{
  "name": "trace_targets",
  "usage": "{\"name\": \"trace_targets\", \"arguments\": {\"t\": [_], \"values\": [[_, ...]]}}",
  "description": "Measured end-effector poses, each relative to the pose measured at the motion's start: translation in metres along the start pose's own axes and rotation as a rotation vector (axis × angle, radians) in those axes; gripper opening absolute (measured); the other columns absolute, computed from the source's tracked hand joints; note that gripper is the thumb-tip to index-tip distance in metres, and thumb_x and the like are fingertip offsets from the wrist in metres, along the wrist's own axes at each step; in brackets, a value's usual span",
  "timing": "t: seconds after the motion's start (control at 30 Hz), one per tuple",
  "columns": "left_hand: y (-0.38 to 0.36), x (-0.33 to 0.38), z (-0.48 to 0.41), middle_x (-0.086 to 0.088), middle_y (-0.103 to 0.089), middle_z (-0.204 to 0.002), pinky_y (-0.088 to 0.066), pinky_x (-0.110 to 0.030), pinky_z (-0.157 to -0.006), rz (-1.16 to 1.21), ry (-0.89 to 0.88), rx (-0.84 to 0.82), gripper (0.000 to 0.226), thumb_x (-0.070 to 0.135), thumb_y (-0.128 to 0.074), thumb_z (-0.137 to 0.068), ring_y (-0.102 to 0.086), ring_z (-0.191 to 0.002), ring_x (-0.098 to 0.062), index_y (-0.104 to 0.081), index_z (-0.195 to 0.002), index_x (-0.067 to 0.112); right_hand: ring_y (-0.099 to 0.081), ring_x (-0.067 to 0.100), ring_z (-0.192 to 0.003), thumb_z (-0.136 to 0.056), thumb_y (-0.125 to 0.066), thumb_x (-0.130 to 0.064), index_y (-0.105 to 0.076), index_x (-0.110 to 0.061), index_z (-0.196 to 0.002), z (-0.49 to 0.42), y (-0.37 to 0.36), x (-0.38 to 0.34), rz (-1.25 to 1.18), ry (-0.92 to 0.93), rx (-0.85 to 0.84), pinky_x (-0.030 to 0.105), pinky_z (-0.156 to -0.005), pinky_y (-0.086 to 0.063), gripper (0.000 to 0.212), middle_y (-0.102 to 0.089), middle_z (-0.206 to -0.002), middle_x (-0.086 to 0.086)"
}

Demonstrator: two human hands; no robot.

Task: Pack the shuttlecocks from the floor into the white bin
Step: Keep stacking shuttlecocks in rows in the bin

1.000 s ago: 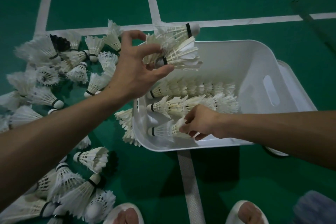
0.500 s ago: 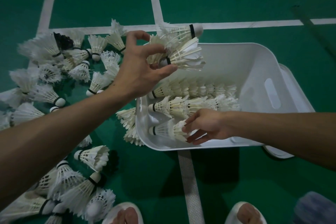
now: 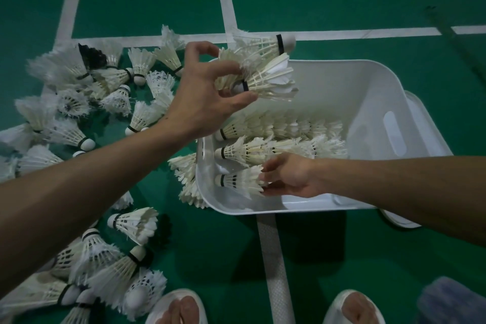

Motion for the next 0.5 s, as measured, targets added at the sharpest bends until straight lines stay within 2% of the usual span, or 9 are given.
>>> {"name": "trace_targets", "arguments": {"t": [0.17,0.23,0.37,0.5], "values": [[0.0,0.0,-0.001,0.0,-0.026,-0.125,-0.044,-0.005,-0.088,-0.027,0.0,-0.008,0.026,0.03,-0.077,-0.073,-0.034,-0.121,-0.011,-0.06,-0.091,0.026,-0.06,0.024,-0.082,-0.088,-0.062,0.004,-0.052,-0.006,-0.085,-0.006,-0.001,0.0,0.042,0.03,0.022,0.039,-0.078,-0.057,0.015,-0.058,-0.088,0.013],[-0.001,0.0,-0.001,0.001,-0.026,-0.125,-0.045,-0.008,-0.092,-0.044,0.005,-0.015,0.026,0.031,-0.077,-0.073,-0.035,-0.119,-0.009,-0.06,-0.092,0.027,-0.063,0.02,-0.077,-0.089,-0.063,0.0,-0.054,-0.004,-0.08,-0.003,-0.002,-0.005,0.097,0.056,0.027,0.035,-0.076,-0.059,0.013,-0.06,-0.083,0.011],[-0.001,0.001,-0.001,0.001,-0.026,-0.124,-0.045,-0.016,-0.098,-0.084,0.016,-0.029,0.026,0.031,-0.078,-0.073,-0.035,-0.121,-0.012,-0.059,-0.092,0.029,-0.066,0.02,-0.076,-0.088,-0.064,-0.006,-0.059,0.001,-0.078,0.007,-0.001,-0.015,0.216,0.087,0.035,0.033,-0.081,-0.059,0.013,-0.065,-0.082,0.012],[-0.003,-0.001,-0.002,0.002,-0.026,-0.122,-0.038,-0.008,-0.094,-0.115,0.036,-0.041,0.035,0.032,-0.078,-0.073,-0.038,-0.119,-0.013,-0.064,-0.104,0.024,-0.069,0.023,-0.083,-0.088,-0.067,-0.012,-0.066,0.004,-0.093,0.018,0.006,-0.022,0.394,0.103,0.028,0.033,-0.081,-0.059,0.016,-0.068,-0.103,0.015]]}}
Point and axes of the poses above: each hand's wrist, its own z-axis away from the middle knuckle, its own y-axis out of the back of the hand, x = y × z, the point moved 10 cm from there along -z, towards the middle knuckle
